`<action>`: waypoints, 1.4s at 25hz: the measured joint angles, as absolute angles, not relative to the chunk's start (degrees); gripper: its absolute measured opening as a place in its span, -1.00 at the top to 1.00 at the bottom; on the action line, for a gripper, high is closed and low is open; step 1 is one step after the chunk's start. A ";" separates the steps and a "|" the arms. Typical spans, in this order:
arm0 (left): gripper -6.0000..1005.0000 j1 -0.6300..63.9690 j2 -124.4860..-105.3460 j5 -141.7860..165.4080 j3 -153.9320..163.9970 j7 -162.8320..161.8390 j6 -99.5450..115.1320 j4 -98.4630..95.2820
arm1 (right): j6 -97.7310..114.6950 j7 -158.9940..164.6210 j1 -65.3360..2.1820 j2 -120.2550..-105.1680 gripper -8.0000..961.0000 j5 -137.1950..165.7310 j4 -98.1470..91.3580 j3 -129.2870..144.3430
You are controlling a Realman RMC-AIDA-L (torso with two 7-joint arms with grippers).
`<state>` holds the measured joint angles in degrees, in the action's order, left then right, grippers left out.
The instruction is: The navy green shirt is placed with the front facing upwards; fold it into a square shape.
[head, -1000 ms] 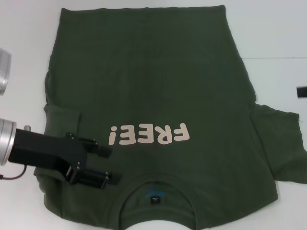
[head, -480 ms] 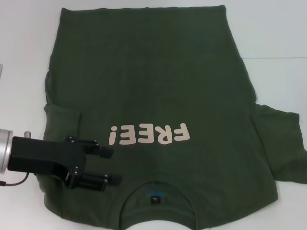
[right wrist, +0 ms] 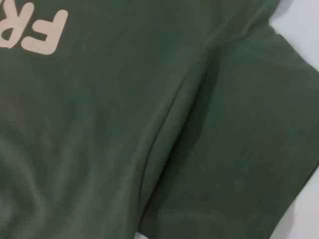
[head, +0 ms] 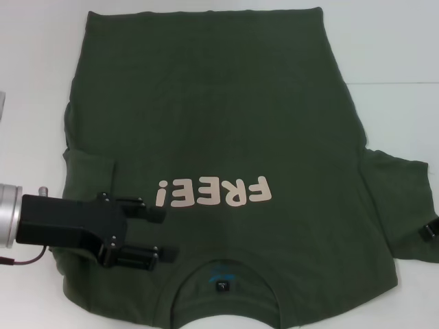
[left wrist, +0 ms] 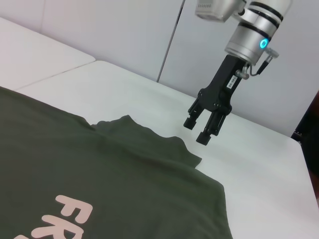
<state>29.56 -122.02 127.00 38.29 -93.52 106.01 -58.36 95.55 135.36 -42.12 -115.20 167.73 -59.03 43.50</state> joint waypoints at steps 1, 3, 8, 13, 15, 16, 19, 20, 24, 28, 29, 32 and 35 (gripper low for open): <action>-0.58 29.52 -122.09 127.00 38.34 -93.39 105.91 -58.22 | 94.90 135.43 -42.11 -115.24 -0.95 167.74 -58.33 43.50; -0.58 29.45 -122.14 127.00 38.38 -93.10 105.59 -57.83 | 93.60 135.59 -42.06 -115.26 -0.95 167.77 -57.10 43.52; -0.58 29.39 -122.01 127.00 38.41 -92.89 105.15 -56.75 | 90.67 136.00 -42.00 -115.29 -0.81 167.80 -54.95 44.39; -0.58 29.36 -121.91 127.00 38.37 -92.85 105.11 -56.34 | 87.94 136.82 -41.70 -115.42 -0.53 167.85 -53.66 47.19; -0.58 29.36 -121.94 127.00 38.29 -92.84 105.11 -56.33 | 87.25 136.89 -41.65 -115.54 -0.51 167.90 -53.26 47.63; -0.58 29.35 -121.97 127.00 38.28 -92.84 105.10 -56.33 | 86.95 136.89 -41.62 -115.54 -0.50 167.91 -53.12 47.72; -0.58 29.35 -122.09 127.00 38.23 -92.83 105.04 -56.33 | 86.18 136.90 -41.62 -115.67 -0.49 167.93 -52.89 47.91; -0.58 29.36 -122.12 127.00 38.22 -92.82 105.02 -56.33 | 86.03 136.89 -41.62 -115.73 -0.49 167.94 -52.89 47.95; -0.58 29.40 -122.17 127.00 38.33 -92.81 104.93 -56.33 | 85.64 136.46 -41.62 -116.09 -0.45 167.91 -52.89 47.99; -0.58 29.50 -122.23 127.00 38.40 -92.81 104.92 -56.34 | 85.36 136.25 -41.72 -116.59 -0.38 167.88 -52.86 48.51; -0.58 29.50 -122.24 127.00 38.40 -92.81 104.92 -56.34 | 85.29 136.23 -41.72 -116.68 -0.36 167.87 -52.82 48.70; -0.58 29.51 -122.25 127.00 38.40 -92.81 104.87 -56.28 | 84.79 136.23 -41.68 -116.99 -0.31 167.87 -52.76 49.16; -0.58 29.40 -122.25 127.00 38.40 -92.81 104.80 -56.26 | 84.53 136.22 -41.64 -117.08 -0.25 167.80 -52.74 49.31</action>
